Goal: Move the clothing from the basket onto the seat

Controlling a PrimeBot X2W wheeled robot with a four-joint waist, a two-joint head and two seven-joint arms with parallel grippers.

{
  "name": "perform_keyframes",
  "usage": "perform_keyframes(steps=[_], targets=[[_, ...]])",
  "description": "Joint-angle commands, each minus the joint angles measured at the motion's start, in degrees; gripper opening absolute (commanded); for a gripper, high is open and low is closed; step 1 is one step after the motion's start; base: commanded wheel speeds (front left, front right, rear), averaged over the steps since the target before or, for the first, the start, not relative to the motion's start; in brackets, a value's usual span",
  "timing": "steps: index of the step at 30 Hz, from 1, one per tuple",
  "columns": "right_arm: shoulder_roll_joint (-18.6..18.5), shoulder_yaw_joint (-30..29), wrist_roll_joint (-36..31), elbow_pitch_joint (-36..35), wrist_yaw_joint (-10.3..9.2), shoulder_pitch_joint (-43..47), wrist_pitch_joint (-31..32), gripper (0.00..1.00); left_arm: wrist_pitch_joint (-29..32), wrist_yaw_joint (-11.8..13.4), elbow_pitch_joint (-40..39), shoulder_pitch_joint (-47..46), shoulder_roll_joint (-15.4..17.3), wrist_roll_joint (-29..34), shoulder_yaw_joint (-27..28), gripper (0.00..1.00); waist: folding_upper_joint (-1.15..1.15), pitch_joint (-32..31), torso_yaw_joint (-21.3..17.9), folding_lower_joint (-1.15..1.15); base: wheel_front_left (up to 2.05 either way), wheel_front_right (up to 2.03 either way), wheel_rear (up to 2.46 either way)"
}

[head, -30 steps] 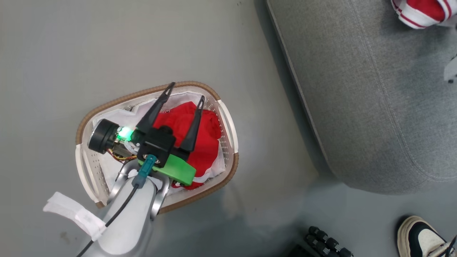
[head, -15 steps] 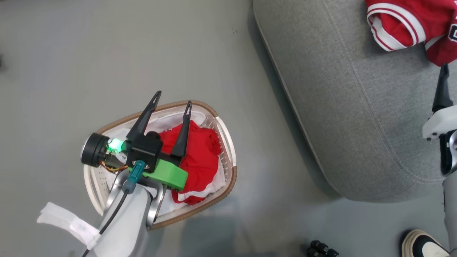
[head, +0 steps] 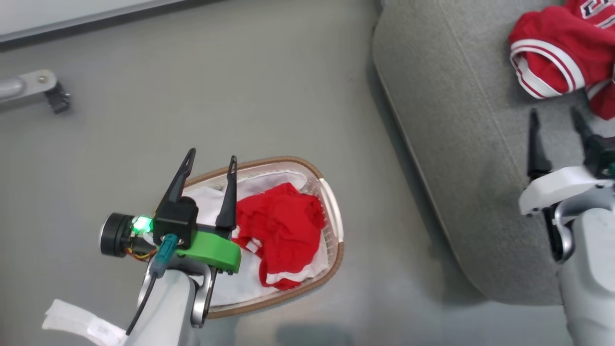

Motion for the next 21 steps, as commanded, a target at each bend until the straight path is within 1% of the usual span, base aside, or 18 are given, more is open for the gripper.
perform_keyframes(steps=[1,9,17,21], targets=[[0.08,0.73,0.26,-0.16,-0.08,1.27,-0.27,1.0,-0.03,0.28,-0.1,1.22,-0.24,-0.73,0.67,1.0,0.0,-2.64,3.37,0.0,0.0,0.0,0.0],[1.42,5.45,0.21,-0.48,-0.08,1.12,-0.27,1.0,-0.03,1.16,0.37,4.1,-0.91,-1.17,4.59,1.0,0.0,-4.85,8.91,0.0,0.0,0.0,0.0],[3.23,7.69,1.07,-1.24,-0.08,2.69,-0.27,1.0,-0.03,1.84,0.82,6.27,-1.25,-1.34,7.9,1.0,0.0,-7.13,12.86,0.0,0.0,0.0,0.0],[4.33,8.69,1.44,-1.86,-0.08,3.85,-0.27,1.0,-0.03,2.14,0.6,7.46,-1.3,-1.72,9.57,1.0,0.0,-8.57,14.02,0.0,0.0,0.0,0.0]])
